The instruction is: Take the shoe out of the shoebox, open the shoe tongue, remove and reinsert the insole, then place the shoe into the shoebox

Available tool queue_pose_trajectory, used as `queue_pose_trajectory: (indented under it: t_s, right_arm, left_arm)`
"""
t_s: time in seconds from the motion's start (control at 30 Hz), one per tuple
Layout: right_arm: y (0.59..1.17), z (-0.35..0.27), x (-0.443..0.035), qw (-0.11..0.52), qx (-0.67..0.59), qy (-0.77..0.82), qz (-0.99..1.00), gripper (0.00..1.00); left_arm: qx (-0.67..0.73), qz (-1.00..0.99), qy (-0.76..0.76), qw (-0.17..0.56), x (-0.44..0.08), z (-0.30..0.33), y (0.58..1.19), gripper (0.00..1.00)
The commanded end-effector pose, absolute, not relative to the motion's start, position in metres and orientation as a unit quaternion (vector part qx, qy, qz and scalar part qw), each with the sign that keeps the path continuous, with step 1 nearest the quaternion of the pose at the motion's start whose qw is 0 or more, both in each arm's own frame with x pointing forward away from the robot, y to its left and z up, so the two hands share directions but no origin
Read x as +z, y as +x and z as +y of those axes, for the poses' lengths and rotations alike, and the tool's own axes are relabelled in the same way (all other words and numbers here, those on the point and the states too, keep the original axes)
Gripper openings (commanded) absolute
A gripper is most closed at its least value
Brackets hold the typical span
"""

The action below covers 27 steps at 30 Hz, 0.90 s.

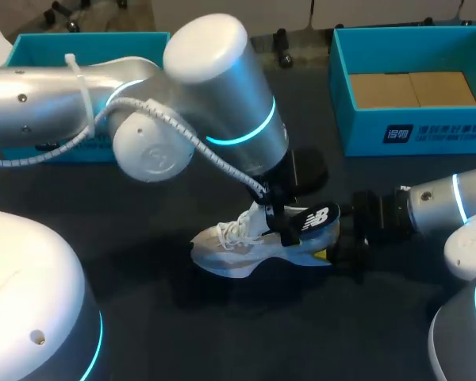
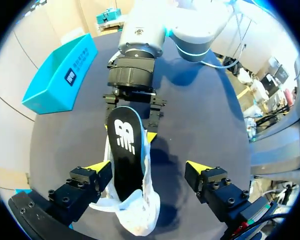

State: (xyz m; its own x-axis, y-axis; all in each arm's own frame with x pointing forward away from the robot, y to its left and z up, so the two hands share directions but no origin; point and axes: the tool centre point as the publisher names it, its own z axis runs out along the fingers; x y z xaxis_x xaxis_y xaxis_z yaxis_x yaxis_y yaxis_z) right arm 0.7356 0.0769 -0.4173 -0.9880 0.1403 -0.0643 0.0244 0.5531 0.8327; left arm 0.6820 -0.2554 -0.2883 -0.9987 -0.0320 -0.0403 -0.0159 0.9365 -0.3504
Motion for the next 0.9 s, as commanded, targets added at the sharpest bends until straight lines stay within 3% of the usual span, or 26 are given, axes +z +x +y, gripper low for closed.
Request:
queue_pose_trajectory:
  t_s: [0.03, 0.63, 0.7, 0.9]
  right_arm:
    - [0.735, 0.078, -0.419, 0.062, 0.469, 0.047, 0.880, 0.00]
    - [0.735, 0.078, -0.419, 0.062, 0.469, 0.047, 0.880, 0.00]
    - [0.735, 0.078, -0.419, 0.062, 0.469, 0.047, 0.880, 0.00]
    - [0.735, 0.078, -0.419, 0.062, 0.469, 0.047, 0.880, 0.00]
  left_arm:
    - [-0.178, 0.983, -0.016, 0.040, -0.285, -0.251, 0.678, 1.00]
    - [-0.174, 0.984, -0.014, 0.039, -0.287, -0.253, 0.677, 1.00]
    - [-0.180, 0.980, -0.013, 0.079, -0.291, -0.257, 0.674, 1.00]
    - [-0.208, 0.972, -0.025, 0.110, -0.294, -0.268, 0.672, 1.00]
